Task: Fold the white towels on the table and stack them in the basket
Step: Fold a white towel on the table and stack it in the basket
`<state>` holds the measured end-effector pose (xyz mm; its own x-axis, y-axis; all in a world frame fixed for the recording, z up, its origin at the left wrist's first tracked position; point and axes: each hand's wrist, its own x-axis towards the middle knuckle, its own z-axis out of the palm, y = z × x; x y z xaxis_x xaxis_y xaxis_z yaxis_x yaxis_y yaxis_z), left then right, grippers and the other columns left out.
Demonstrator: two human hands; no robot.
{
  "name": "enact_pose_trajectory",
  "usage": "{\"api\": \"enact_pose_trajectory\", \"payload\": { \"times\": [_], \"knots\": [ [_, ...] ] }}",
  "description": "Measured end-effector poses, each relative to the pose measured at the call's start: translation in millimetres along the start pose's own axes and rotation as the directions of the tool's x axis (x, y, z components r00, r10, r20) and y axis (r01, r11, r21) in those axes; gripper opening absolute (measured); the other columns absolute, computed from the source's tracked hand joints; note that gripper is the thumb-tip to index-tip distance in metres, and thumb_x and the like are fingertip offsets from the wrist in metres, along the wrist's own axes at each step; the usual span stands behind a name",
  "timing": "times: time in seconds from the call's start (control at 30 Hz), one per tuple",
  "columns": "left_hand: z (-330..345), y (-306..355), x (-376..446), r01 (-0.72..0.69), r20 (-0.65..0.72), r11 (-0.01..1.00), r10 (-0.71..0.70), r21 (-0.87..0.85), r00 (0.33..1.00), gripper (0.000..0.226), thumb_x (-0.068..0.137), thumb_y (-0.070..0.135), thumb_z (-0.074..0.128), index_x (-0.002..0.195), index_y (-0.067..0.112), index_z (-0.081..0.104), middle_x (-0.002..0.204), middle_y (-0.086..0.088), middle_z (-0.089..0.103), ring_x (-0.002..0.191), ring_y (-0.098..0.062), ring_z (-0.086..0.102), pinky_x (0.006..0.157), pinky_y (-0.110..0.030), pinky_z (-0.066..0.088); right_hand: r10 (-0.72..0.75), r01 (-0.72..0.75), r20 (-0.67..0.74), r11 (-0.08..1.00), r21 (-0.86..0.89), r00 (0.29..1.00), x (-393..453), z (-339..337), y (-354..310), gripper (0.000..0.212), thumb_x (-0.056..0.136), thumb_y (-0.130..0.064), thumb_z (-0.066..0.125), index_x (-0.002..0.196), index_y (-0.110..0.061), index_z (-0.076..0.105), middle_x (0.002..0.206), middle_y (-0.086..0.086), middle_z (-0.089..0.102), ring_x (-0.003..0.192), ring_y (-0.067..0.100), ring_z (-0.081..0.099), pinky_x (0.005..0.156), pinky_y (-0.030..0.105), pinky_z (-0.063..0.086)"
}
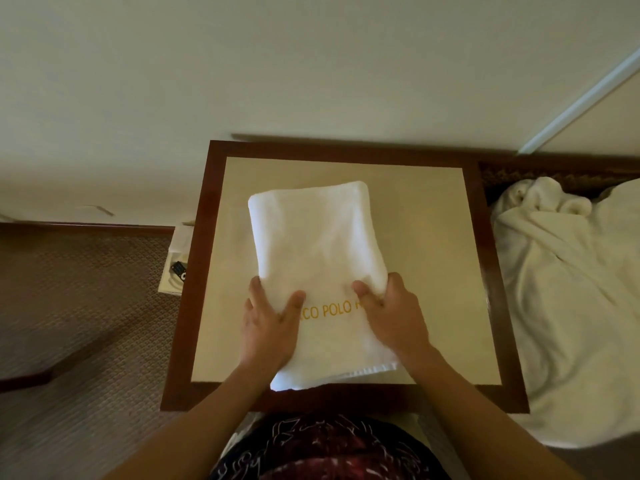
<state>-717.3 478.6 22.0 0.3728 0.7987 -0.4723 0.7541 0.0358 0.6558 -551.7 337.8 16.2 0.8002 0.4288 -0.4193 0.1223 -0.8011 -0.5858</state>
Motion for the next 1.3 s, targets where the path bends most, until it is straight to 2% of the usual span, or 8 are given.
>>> {"api": "enact_pose_trajectory", "payload": {
  "times": [0.27, 0.43, 0.6, 0.7, 0.8, 1.03, 1.17, 1.3],
  "knots": [
    [-0.1, -2.7, 1.7, -0.096, -0.024, 0.993, 0.098, 0.066, 0.995, 0.087, 0.089, 0.068, 0.058, 0.152, 0.036, 0.008, 0.144, -0.006, 0.036, 0.117, -0.029, 0.053, 0.089, -0.046, 0.052, 0.020, -0.033, -0.089, 0.990, -0.138, 0.996, 10.7, 3.5, 4.2, 0.061, 0.097, -0.074, 0.029, 0.100, -0.018, 0.050, 0.087, 0.001, 0.064, 0.078, 0.027, 0.063, 0.068, 0.039, 0.051],
    [-5.8, 24.9, 33.4, 0.006, -0.110, 1.000, -0.005, 0.006, 0.994, 0.084, 0.093, 0.062, 0.056, 0.156, 0.025, 0.014, 0.146, -0.008, 0.038, 0.119, -0.028, 0.050, 0.087, -0.041, 0.042, -0.091, 0.084, -0.147, 0.995, -0.052, 0.985, 56.6, -2.2, -12.3, 0.059, 0.100, -0.067, 0.034, 0.096, -0.014, 0.059, 0.094, 0.007, 0.064, 0.087, 0.031, 0.062, 0.074, 0.040, 0.050],
    [-3.7, 68.2, 94.7, 0.068, -0.179, 0.994, -0.083, -0.086, 0.980, 0.095, 0.089, 0.073, 0.054, 0.157, 0.018, 0.019, 0.148, -0.016, 0.043, 0.133, -0.037, 0.047, 0.109, -0.054, 0.043, -0.090, 0.092, -0.078, 0.996, 0.017, 0.993, 111.5, -4.0, -57.3, 0.061, 0.095, -0.071, 0.045, 0.105, -0.012, 0.058, 0.101, 0.006, 0.064, 0.087, 0.026, 0.064, 0.071, 0.037, 0.051],
    [-0.6, 74.2, 112.2, 0.072, -0.184, 0.997, -0.076, -0.030, 0.980, 0.090, 0.090, 0.075, 0.050, 0.153, 0.018, 0.023, 0.141, -0.017, 0.047, 0.126, -0.038, 0.051, 0.103, -0.054, 0.047, -0.069, 0.068, -0.042, 0.997, -0.026, 0.997, 129.0, -4.2, -67.6, 0.062, 0.094, -0.070, 0.050, 0.110, -0.010, 0.056, 0.106, 0.007, 0.065, 0.094, 0.030, 0.065, 0.077, 0.040, 0.053],
    [2.3, 66.2, 113.2, 0.033, -0.211, 0.998, -0.020, 0.056, 0.977, 0.081, 0.094, 0.072, 0.044, 0.150, 0.016, 0.027, 0.138, -0.016, 0.048, 0.120, -0.038, 0.053, 0.095, -0.050, 0.047, -0.178, 0.167, -0.194, 0.983, -0.070, 0.965, 130.5, 1.9, -66.0, 0.055, 0.095, -0.067, 0.051, 0.103, -0.012, 0.055, 0.098, 0.005, 0.064, 0.087, 0.028, 0.064, 0.071, 0.038, 0.049],
    [6.7, 63.1, 116.6, 0.012, -0.278, 0.988, 0.031, 0.153, 0.960, 0.076, 0.098, 0.071, 0.035, 0.152, 0.019, 0.024, 0.145, -0.012, 0.047, 0.123, -0.038, 0.053, 0.092, -0.050, 0.046, -0.071, 0.019, -0.215, 0.972, -0.233, 0.974, 133.8, 9.8, -84.2, 0.076, 0.094, -0.074, 0.043, 0.118, -0.004, 0.056, 0.116, 0.016, 0.063, 0.108, 0.038, 0.062, 0.083, 0.045, 0.053],
    [4.2, 67.3, 120.0, 0.020, -0.249, 0.985, 0.023, 0.169, 0.968, 0.076, 0.099, 0.070, 0.033, 0.155, 0.020, 0.022, 0.148, -0.012, 0.045, 0.126, -0.038, 0.053, 0.094, -0.051, 0.046, -0.003, -0.036, -0.151, 0.967, -0.253, 0.989, 137.8, 4.0, -86.6, 0.083, 0.091, -0.081, 0.039, 0.114, -0.004, 0.060, 0.111, 0.016, 0.065, 0.104, 0.038, 0.065, 0.082, 0.042, 0.054],
    [-18.0, 65.5, 124.3, -0.048, -0.038, 0.999, 0.048, -0.016, 0.998, 0.070, 0.102, 0.060, 0.042, 0.159, 0.026, 0.021, 0.149, -0.004, 0.048, 0.131, -0.033, 0.052, 0.106, -0.052, 0.045, 0.084, -0.070, 0.054, 0.975, -0.212, 0.995, 134.2, -15.6, -85.2, 0.085, 0.086, -0.084, 0.045, 0.110, -0.005, 0.066, 0.105, 0.011, 0.069, 0.096, 0.035, 0.068, 0.085, 0.041, 0.057]
  ]
}}
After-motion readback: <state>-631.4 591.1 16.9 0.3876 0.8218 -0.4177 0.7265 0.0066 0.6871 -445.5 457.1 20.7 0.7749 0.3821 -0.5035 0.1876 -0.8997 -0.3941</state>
